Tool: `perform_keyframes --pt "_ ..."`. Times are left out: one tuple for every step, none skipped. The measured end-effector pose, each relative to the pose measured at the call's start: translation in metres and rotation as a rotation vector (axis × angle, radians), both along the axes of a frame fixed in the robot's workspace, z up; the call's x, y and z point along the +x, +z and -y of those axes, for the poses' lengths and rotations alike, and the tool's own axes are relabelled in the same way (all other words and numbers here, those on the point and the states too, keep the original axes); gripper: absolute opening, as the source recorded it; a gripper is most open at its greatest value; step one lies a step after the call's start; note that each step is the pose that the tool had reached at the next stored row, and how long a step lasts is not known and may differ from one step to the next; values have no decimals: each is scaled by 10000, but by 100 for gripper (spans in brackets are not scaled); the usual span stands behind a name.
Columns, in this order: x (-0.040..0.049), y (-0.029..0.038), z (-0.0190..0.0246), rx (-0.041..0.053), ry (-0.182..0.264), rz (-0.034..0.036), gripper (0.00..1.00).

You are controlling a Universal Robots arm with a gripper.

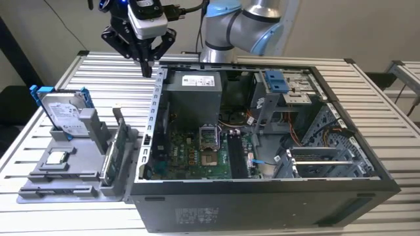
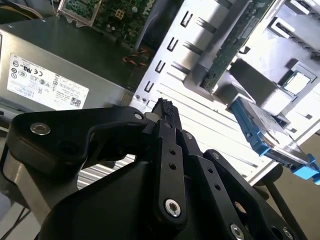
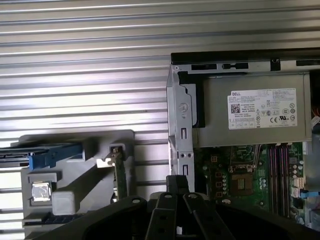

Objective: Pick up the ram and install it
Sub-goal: 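Reach for the ram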

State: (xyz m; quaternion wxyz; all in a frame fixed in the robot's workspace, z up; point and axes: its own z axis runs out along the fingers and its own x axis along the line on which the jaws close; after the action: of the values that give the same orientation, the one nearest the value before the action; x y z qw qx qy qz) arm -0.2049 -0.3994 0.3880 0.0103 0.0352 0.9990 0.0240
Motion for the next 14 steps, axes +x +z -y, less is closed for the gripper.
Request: perform_keyframes --pt "-13 -1 1 0 1 0 11" --pt "-31 -2 1 0 1 0 11" --pt "-51 -4 2 2 2 2 11" --pt "-75 -4 3 0 3 0 11" --pt "-96 -5 5 0 3 1 11" --pt "-116 -5 7 0 3 1 11" --pt "-132 -6 9 1 3 1 11" --pt "-149 -7 11 1 3 1 11" --pt "-167 -8 12 1 3 1 11" --pt "-185 -8 12 1 3 1 11" --pt "-201 -9 12 1 4 1 11" --pt "-217 -10 13 1 4 1 11" --pt "-230 -11 14 1 4 2 11" --pt "-242 -12 14 1 5 1 11"
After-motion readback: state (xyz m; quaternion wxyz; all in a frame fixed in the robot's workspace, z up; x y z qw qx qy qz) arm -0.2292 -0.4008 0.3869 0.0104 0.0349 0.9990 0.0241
